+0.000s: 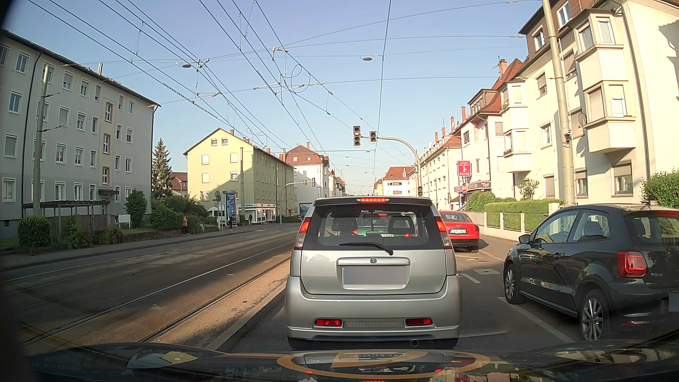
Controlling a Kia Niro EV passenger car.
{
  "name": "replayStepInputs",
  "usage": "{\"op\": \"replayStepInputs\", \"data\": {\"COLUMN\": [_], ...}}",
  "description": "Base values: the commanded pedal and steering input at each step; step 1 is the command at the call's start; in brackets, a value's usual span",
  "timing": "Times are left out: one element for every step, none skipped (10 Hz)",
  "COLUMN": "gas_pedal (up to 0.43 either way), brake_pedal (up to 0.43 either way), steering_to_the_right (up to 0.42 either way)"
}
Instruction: Follow the waypoints while adhering to traffic rules and regulations
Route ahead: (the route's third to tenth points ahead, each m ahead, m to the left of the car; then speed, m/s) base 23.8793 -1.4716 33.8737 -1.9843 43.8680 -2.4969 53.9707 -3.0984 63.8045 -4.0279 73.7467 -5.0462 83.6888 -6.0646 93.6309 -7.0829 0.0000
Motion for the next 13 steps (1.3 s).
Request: {"op": "replayStepInputs", "data": {"gas_pedal": [0.0, 0.0, 0.0, 0.0, 0.0, 0.0, 0.0, 0.0, 0.0, 0.0, 0.0, 0.0, 0.0], "brake_pedal": [0.171, 0.128, 0.085, 0.104, 0.122, 0.134, 0.14, 0.146, 0.146, 0.14, 0.14, 0.146, 0.146], "steering_to_the_right": [-0.002, -0.002, -0.002, -0.002, -0.002, -0.002, -0.002, -0.002, -0.001, -0.002, -0.002, -0.002, -0.002]}}
